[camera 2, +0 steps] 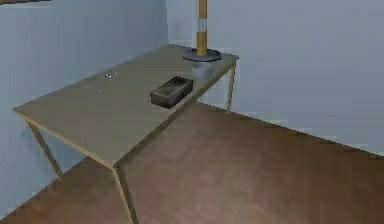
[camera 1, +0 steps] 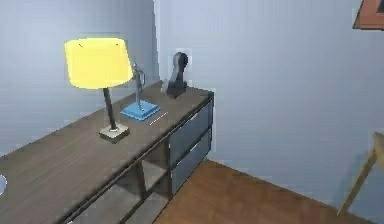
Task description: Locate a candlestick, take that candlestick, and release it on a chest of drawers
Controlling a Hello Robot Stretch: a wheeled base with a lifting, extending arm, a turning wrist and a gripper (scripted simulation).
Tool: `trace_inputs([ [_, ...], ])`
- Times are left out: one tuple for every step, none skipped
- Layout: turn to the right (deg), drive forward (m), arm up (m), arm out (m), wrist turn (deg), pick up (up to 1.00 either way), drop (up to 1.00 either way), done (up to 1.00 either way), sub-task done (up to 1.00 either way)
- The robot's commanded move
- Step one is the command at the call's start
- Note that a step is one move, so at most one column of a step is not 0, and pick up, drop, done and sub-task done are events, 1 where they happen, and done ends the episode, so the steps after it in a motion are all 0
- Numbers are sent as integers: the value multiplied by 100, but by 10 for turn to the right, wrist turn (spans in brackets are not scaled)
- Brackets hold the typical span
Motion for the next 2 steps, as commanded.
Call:
trace_inputs([
  [450, 0, 0, 0, 0, 0, 0, 0, 0],
  [450, 0, 0, 0, 0, 0, 0, 0, 0],
])
